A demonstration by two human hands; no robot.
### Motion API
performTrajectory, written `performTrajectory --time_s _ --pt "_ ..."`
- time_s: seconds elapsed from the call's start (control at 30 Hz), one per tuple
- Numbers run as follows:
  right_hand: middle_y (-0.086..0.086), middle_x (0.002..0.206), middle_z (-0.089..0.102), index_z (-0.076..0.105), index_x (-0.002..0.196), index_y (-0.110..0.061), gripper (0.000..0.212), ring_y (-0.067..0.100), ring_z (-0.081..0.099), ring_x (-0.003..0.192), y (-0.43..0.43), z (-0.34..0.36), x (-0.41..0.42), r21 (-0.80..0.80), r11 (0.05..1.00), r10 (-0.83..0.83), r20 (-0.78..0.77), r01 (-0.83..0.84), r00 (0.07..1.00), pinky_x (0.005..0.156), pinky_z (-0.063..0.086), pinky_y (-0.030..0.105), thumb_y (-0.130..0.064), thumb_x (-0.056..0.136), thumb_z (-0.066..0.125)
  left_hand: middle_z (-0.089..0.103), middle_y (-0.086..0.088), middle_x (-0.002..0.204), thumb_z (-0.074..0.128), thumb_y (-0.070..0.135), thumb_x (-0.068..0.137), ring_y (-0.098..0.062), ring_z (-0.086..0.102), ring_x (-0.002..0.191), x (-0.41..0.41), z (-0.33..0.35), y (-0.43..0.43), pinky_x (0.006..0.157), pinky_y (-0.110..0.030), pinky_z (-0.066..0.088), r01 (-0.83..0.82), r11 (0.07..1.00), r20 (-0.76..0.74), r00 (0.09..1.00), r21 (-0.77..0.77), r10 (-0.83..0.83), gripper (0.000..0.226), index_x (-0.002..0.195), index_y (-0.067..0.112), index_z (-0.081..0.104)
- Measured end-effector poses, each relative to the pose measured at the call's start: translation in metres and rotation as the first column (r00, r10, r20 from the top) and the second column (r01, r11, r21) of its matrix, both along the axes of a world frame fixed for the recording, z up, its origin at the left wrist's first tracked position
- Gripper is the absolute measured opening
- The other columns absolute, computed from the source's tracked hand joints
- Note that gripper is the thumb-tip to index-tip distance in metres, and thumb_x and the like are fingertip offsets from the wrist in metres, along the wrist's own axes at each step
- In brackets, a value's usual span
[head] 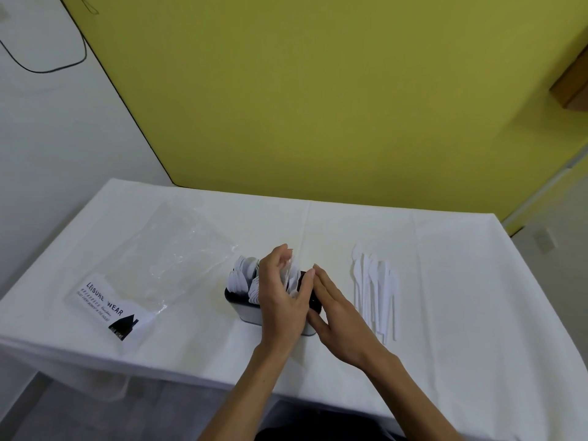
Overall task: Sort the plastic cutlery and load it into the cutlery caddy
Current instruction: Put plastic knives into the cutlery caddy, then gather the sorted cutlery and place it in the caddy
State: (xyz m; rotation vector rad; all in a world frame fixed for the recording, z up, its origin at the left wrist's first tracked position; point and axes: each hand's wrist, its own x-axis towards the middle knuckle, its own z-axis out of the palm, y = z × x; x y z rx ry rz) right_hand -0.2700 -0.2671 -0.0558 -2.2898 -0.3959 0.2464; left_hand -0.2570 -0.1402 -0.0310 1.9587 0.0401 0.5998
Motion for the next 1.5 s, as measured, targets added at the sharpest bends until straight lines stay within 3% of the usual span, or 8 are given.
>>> performTrajectory --time_s 0.23,0.47,0.7,0.9,1.07,1.17,1.37,1.5 --pt "-0.019 0.165 0.0 0.004 0.159 -0.032 0.068 -0.006 -0.002 0.149 -0.002 -0.001 0.001 0.011 1.0 0.011 0.009 -0.012 1.0 0.123 0.021 0.029 -0.037 0.104 0.044 0.049 -0.004 0.141 0.064 0.008 0.095 -0.01 0.044 0.133 0.008 0.01 -0.001 0.11 -0.02 0.035 0.005 0.988 0.046 0.999 0.153 -0.012 0.045 0.137 0.005 0.049" --pt "-0.018 0.165 -0.003 0.005 0.159 -0.029 0.067 -0.004 -0.001 0.15 -0.004 0.004 0.0 0.001 1.0 0.022 -0.009 -0.022 1.0 0.118 0.009 0.013 -0.035 0.105 0.044 0.044 -0.016 0.149 0.048 0.012 0.102 -0.034 0.036 0.143 0.031 -0.001 0.002 0.118 -0.05 0.031 0.11 0.825 -0.204 0.979 0.554 0.007 0.032 0.129 -0.002 0.059" --pt "-0.015 0.161 0.02 0.022 0.158 -0.023 0.062 0.002 0.016 0.149 -0.036 -0.005 0.003 0.06 0.981 -0.176 -0.102 0.183 0.979 0.122 0.019 0.025 -0.043 0.103 0.042 0.033 -0.022 0.156 0.053 0.031 0.098 -0.039 0.019 0.15 0.032 0.016 -0.004 0.122 -0.051 0.013 0.126 0.751 -0.268 0.961 0.648 0.07 0.048 0.135 -0.001 0.054" --pt "0.008 0.132 0.058 0.05 0.141 -0.013 0.045 0.021 0.061 0.114 -0.098 -0.044 0.001 -0.158 0.777 -0.629 -0.16 0.609 0.761 0.095 0.047 0.03 -0.03 0.1 0.052 0.048 -0.009 0.146 0.056 0.026 0.092 -0.029 0.036 0.143 0.03 0.043 -0.041 0.119 -0.043 0.027 0.114 0.892 -0.131 0.989 0.437 -0.062 0.036 0.121 0.008 0.066" --pt "0.005 0.107 0.062 0.051 0.111 -0.01 0.051 0.025 0.062 0.094 -0.112 -0.059 -0.001 -0.384 0.686 -0.719 -0.227 0.618 0.657 0.076 0.05 0.034 -0.054 0.088 0.061 0.055 0.005 0.135 0.06 0.013 0.093 -0.007 0.046 0.131 0.024 0.031 -0.082 0.103 -0.004 0.03 0.367 0.922 -0.259 0.909 0.125 -0.327 0.023 0.115 0.018 0.068" --pt "0.002 0.101 0.061 0.047 0.108 -0.012 0.056 0.023 0.059 0.085 -0.105 -0.056 0.007 -0.474 0.699 -0.692 -0.26 0.535 0.674 0.068 0.044 0.032 -0.061 0.086 0.061 0.065 0.012 0.117 0.058 0.009 0.093 0.001 0.058 0.112 0.017 0.004 -0.093 0.097 -0.02 0.047 0.398 0.913 -0.335 0.851 -0.094 -0.405 0.024 0.106 0.026 0.07" --pt "-0.001 0.088 0.055 0.047 0.09 -0.017 0.032 0.02 0.058 0.08 -0.097 -0.049 0.023 -0.503 0.737 -0.642 -0.313 0.451 0.7 0.071 0.05 0.032 -0.046 0.088 0.059 0.071 0.016 0.103 0.056 0.01 0.095 -0.002 0.064 0.103 0.011 -0.039 -0.093 0.081 -0.008 0.047 0.268 0.926 -0.55 0.747 -0.265 -0.374 0.023 0.099 0.026 0.071" --pt "-0.005 0.079 0.051 0.047 0.09 -0.018 0.036 0.018 0.056 0.077 -0.105 -0.041 0.027 -0.511 0.726 -0.653 -0.303 0.46 0.694 0.065 0.043 0.028 -0.05 0.083 0.062 0.073 0.013 0.098 0.055 0.011 0.096 -0.005 0.067 0.096 0.017 -0.055 -0.086 0.092 -0.039 0.057 0.186 0.925 -0.588 0.726 -0.331 -0.356 0.022 0.095 0.027 0.071"
